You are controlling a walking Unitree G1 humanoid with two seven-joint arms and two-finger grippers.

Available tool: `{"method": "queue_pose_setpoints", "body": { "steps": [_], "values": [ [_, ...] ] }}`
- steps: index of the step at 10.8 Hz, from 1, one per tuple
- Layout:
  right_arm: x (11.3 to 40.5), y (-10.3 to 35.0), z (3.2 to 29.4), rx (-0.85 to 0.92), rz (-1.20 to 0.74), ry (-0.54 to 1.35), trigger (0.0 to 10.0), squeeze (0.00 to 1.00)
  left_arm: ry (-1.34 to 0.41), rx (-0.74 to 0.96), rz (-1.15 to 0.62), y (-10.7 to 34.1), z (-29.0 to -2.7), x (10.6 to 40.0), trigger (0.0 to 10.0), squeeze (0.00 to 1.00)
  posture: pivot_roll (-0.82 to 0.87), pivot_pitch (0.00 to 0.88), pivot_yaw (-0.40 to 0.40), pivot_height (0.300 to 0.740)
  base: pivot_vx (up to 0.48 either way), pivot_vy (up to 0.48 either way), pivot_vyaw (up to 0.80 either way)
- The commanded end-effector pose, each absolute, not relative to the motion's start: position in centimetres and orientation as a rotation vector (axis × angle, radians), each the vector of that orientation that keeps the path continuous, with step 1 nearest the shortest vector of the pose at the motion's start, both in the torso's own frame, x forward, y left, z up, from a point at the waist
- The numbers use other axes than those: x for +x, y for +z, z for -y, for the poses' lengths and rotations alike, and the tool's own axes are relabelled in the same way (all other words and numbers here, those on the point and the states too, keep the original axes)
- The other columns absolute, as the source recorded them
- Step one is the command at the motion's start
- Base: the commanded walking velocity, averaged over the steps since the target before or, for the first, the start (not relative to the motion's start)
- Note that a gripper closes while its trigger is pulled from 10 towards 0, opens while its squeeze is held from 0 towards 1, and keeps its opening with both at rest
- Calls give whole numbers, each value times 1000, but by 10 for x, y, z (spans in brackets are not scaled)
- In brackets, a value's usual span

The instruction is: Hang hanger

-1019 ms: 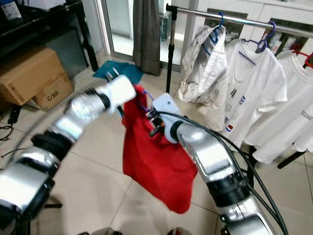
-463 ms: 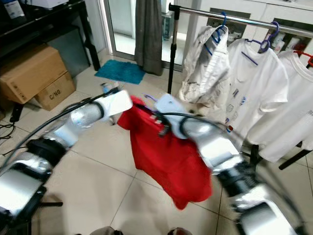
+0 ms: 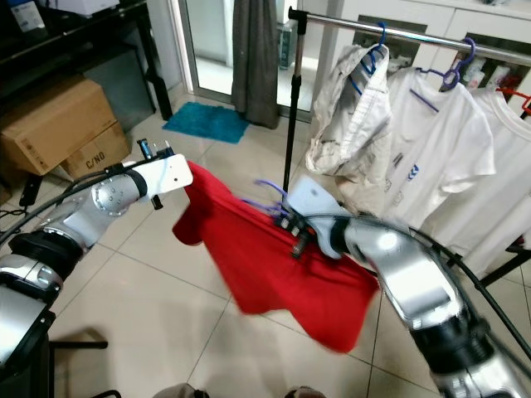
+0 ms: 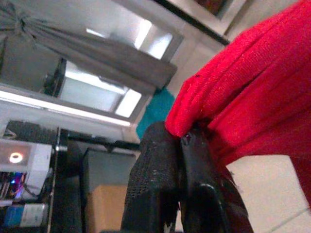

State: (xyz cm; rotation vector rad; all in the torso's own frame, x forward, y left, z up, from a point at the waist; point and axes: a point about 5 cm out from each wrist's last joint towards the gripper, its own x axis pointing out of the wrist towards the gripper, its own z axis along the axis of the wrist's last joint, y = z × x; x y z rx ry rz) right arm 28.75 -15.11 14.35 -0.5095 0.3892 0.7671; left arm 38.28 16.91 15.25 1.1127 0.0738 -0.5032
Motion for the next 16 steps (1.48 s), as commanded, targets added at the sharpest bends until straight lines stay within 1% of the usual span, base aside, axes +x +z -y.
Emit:
{"method": "queue_pose_setpoints", "body": {
  "steps": [1,2,3,4,5,6,7,8,9,10,11,12,13,14,15,16],
  "values": [
    [293,143,164,-497,-397,640,0,0,-433,1023,-24,173,-177,389,0,0,-127,0,18,740,0,0,0],
    [294,142,150,-437,-369,607,0,0,-490,850,62,183,-151,389,0,0,-128,0,20,740,0,0,0],
    [297,140,137,-408,-352,566,0,0,-547,715,136,194,-126,387,0,0,-128,0,20,740,0,0,0],
    [301,138,128,-398,-337,530,0,0,-604,636,167,200,-104,385,0,0,-127,0,20,740,0,0,0],
    [303,140,122,-371,-309,506,0,0,-689,586,195,201,-86,379,0,0,-126,0,19,740,0,0,0],
    [305,145,118,-317,-285,506,0,0,-740,593,183,196,-77,374,0,0,-124,0,18,740,0,0,0],
    [304,149,116,-296,-267,526,0,0,-780,619,143,184,-76,368,0,0,-125,0,18,740,0,0,0],
    [303,151,117,-260,-264,539,0,0,-755,664,102,177,-83,369,6431,0,-122,0,16,740,0,0,0],
    [302,154,116,-213,-237,555,0,0,-671,714,60,174,-101,373,10000,0,-121,0,16,740,0,0,0],
    [302,157,115,-186,-219,566,0,0,-656,722,49,174,-107,373,10000,0,-121,0,16,740,0,0,0],
    [301,160,114,-152,-196,565,0,0,-691,700,28,171,-112,369,10000,94,-124,0,18,740,0,0,0],
    [302,161,115,-128,-186,563,0,0,-722,664,26,171,-111,365,10000,1000,-120,0,16,740,0,0,0],
    [302,163,116,-115,-177,564,0,0,-743,639,31,172,-109,363,10000,1000,-120,0,15,740,0,0,0],
    [304,168,120,-81,-161,574,0,0,-751,560,52,179,-117,359,10000,1000,-122,0,13,740,0,0,0],
    [304,170,123,-72,-151,594,0,0,-735,526,66,182,-126,357,10000,1000,-123,0,12,740,0,0,0],
    [303,172,134,-60,-136,617,0,0,-662,473,97,193,-148,358,10000,1000,-123,0,11,740,0,0,0]
  ]
}}
